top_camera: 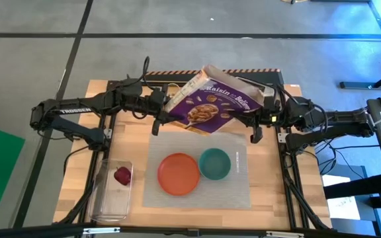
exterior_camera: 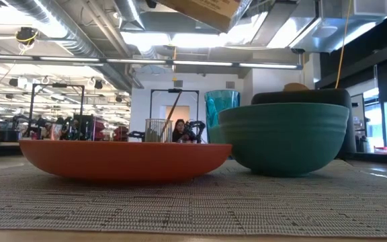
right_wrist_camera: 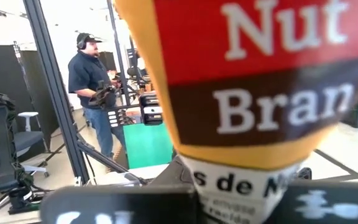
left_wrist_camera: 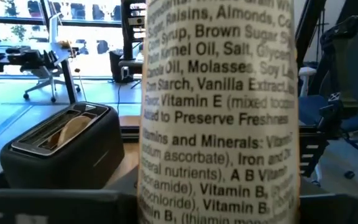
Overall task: Arrange a breakfast setting
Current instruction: Pour the cereal into the blue bowl from the cereal box
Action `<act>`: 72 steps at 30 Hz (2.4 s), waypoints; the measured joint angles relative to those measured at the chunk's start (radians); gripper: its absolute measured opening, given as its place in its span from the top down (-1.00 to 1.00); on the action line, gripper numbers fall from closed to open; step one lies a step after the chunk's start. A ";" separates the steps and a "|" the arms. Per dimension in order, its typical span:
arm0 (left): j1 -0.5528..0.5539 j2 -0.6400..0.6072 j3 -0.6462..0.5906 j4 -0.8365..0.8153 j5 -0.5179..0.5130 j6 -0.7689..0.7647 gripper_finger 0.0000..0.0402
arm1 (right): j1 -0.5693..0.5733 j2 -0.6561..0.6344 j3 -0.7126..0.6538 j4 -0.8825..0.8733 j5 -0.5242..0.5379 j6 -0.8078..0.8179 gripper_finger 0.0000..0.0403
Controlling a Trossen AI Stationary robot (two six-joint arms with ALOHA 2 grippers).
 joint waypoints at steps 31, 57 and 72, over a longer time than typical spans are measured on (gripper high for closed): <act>-0.134 -0.153 0.257 -0.972 -0.425 0.473 0.28 | 0.002 -0.281 0.001 -0.208 0.392 0.105 -0.11; -0.372 0.128 0.263 -1.005 -0.721 0.706 0.28 | 0.002 -0.256 0.000 -0.348 0.384 0.167 -0.10; -0.417 0.160 0.264 -0.938 -0.861 0.903 0.28 | 0.002 -0.257 0.000 -0.355 0.383 0.167 -0.10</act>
